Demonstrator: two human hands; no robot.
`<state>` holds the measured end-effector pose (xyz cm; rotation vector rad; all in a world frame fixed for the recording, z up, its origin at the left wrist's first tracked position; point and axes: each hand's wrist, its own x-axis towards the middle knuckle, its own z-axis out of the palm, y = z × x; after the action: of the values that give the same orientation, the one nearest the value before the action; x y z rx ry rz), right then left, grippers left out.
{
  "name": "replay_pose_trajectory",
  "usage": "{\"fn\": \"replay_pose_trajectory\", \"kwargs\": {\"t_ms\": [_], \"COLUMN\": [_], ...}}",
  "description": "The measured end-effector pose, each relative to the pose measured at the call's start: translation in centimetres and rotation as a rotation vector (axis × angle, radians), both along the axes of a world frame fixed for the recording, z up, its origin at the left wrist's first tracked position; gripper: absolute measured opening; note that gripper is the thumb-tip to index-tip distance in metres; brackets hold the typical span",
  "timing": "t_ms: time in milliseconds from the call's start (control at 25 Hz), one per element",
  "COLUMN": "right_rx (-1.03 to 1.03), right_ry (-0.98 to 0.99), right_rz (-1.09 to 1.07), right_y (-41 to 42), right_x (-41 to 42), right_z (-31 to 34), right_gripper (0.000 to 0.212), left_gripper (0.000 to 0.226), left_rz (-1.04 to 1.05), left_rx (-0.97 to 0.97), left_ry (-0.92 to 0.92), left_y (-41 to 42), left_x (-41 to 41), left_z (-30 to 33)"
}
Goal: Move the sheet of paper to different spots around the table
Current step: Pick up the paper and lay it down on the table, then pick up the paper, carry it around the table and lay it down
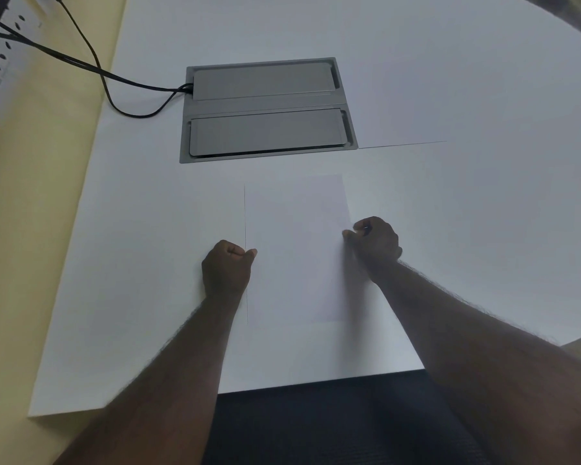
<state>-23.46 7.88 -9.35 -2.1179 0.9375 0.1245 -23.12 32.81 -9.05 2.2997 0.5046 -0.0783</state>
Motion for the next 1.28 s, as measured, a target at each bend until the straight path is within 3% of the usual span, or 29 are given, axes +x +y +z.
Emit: {"fn": "replay_pose_trajectory", "kwargs": {"t_ms": [400, 520, 680, 800, 960, 1280], "right_rx": [0.110, 0.017, -0.225, -0.514, -0.721, -0.696], "right_ry": [-0.176, -0.216, -0.282, -0.260, -0.246, -0.364], "right_rz": [0.003, 0.074, 0.282, 0.458, 0.551, 0.452], "right_y": [-0.9, -2.0, -3.8, -5.3, -7.2, -13.3], "right_x": [-1.2, -1.8, -2.9, -4.5, -6.7, -9.1], "right_z": [2.3, 4.2, 6.9, 9.1, 12.6, 19.6], "right_gripper": [0.029, 0.027, 0.037, 0.054, 0.065, 0.063], "left_gripper": [0.032, 0.031, 0.034, 0.045, 0.067, 0.076], "left_rz": [0.029, -0.064, -0.263, -0.441, -0.606, -0.667], "left_rx": [-0.111, -0.090, 0.096, 0.238, 0.359, 0.312], "left_ry": [0.018, -0.089, -0.257, -0.353, -0.397, -0.472], "left_y": [0.2, 0.2, -0.7, -2.0, -4.5, -12.5], "left_x": [-0.6, -1.0, -0.8, -0.9, -1.8, -3.8], "left_z": [1.5, 3.0, 6.3, 9.3, 13.2, 20.0]}}
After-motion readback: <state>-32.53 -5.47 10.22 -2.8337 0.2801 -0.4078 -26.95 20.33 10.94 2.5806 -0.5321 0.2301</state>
